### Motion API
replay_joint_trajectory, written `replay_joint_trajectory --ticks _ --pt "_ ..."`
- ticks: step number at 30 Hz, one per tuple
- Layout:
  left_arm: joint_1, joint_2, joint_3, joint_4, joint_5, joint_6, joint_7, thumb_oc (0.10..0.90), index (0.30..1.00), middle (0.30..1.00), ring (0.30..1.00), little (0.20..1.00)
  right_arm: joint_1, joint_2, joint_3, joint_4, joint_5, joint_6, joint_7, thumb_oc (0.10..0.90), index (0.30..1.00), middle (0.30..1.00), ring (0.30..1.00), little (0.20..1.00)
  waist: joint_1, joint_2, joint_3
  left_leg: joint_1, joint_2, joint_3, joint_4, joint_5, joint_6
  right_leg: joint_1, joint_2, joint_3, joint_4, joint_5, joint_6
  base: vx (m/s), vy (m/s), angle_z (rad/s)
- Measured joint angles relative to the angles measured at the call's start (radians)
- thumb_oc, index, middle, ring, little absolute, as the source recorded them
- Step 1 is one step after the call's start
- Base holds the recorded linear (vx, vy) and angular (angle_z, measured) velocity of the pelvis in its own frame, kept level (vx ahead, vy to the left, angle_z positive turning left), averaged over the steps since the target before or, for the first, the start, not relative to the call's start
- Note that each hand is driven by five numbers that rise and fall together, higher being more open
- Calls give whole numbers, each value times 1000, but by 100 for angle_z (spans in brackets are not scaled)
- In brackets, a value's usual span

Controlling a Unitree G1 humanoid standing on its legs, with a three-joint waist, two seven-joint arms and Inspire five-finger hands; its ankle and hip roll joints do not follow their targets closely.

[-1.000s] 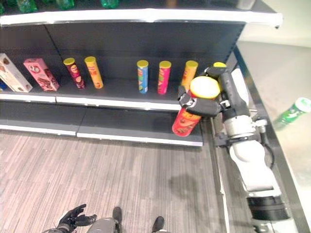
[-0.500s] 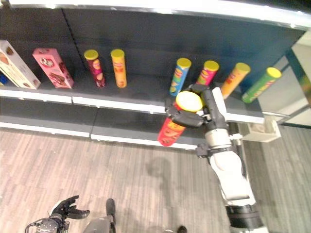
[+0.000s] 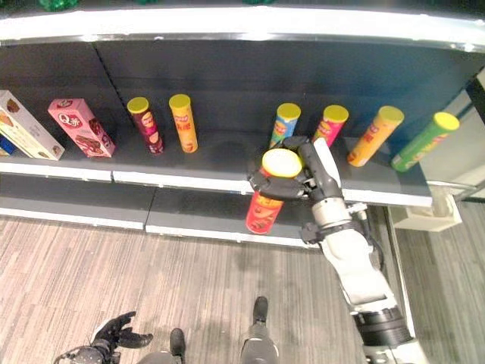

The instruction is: Put the goods on the table back onto the shelves and tidy them up.

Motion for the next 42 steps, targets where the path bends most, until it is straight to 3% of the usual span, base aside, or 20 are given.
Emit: replay_joint_trajectory --ticks 4,9,16,18,20,22,23,24,26,27,28,30,32,34,37,42 --pt "-1 -34 -8 -7 -1 -2 1 800 900 900 900 900 -34 12 -10 77 -33 11 -47 400 300 300 300 300 19 29 0 -26 29 -54 11 4 -22 17 8 -75 -1 -15 -12 80 -149 44" --pt "1 -33 -20 -40 -20 -5 2 800 900 900 900 900 -161 17 34 178 -64 28 -93 400 300 300 300 300 76 67 2 -64 15 -105 8 10 -32 9 -12 -112 -1 -18 -10 45 -88 28" --pt "-2 -6 -40 -59 -28 -10 1 800 900 900 900 900 -354 16 68 253 -64 38 -162 400 300 300 300 300 104 78 2 -91 1 -109 10 12 -35 -4 -24 -131 0 -21 -6 59 -138 12" --pt "-10 17 -26 -68 -30 -7 1 800 900 900 900 900 -367 8 83 267 -64 36 -184 400 300 300 300 300 112 69 8 -125 1 -106 100 6 -43 15 -23 -135 0 -47 -5 26 -242 13" --pt "-7 43 -24 -76 -39 -5 3 800 900 900 900 900 -366 4 93 292 -64 37 -186 400 300 300 300 300 133 59 15 -150 10 -107 185 5 -44 41 -7 -143 0 -58 -29 -8 -184 15" --pt "-22 66 -29 -80 -52 -2 7 800 900 900 900 900 -369 3 90 311 -63 35 -205 400 300 300 300 300 135 37 35 -265 20 -175 386 14 -63 54 5 -174 8 -89 -67 101 -41 35" --pt "-32 76 -46 -85 -58 -1 8 800 900 900 900 900 -371 -4 89 322 -61 37 -205 400 300 300 300 300 140 23 61 -333 23 -217 503 18 -93 77 11 -183 0 -98 -86 175 86 38" --pt "-29 80 -56 -83 -59 -1 8 800 900 900 900 900 -372 -2 94 320 -60 38 -206 400 300 300 300 300 140 9 75 -334 27 -220 417 -21 -93 89 15 -186 -1 -119 -82 208 145 18" --pt "-32 80 -75 -67 -58 6 20 800 900 900 900 900 -375 -4 83 319 -59 37 -225 400 300 300 300 300 136 0 92 -339 9 -220 112 4 -111 89 28 -177 -7 -134 -80 282 186 -4" --pt "-43 80 -81 -58 -58 6 21 800 900 900 900 900 -374 -4 83 321 -59 37 -232 400 300 300 300 300 135 -3 99 -353 -2 -220 36 21 -111 89 30 -169 -8 -139 -75 294 228 -58" --pt "-46 81 -95 -52 -54 8 21 800 900 900 900 900 -376 3 107 322 -59 41 -229 400 300 300 300 300 142 7 102 -344 -1 -219 -9 38 -87 96 55 -122 -8 -144 -61 306 335 -91" --pt "-21 78 -111 -39 -45 21 15 800 900 900 900 900 -361 29 148 295 -61 41 -206 400 300 300 300 300 119 18 96 -281 -25 -212 6 51 -53 126 55 -75 -7 -155 -50 145 216 -114" --pt "-12 85 -110 -58 -18 18 18 800 900 900 900 900 -348 39 145 231 -62 39 -202 400 300 300 300 300 109 13 94 -283 -60 -175 41 130 10 117 12 -50 0 -159 -31 45 157 -103" --pt "-32 112 -107 -95 -17 12 20 800 900 900 900 900 -350 38 120 222 -65 39 -204 400 300 300 300 300 79 -4 89 -275 -133 -142 31 148 60 118 -69 -46 1 -135 3 6 98 -27" --pt "-101 133 -57 -129 -23 -28 40 800 900 900 900 900 -352 33 97 233 -66 43 -211 400 300 300 300 300 101 1 89 -276 -183 -133 31 143 68 115 -114 -31 1 -121 24 2 45 9" --pt "-117 140 -99 -112 -28 -28 46 800 900 900 900 900 -394 35 169 242 -87 48 -209 400 300 300 300 300 143 1 89 -241 -160 -132 14 143 68 149 -97 -22 1 -120 51 -1 9 5"
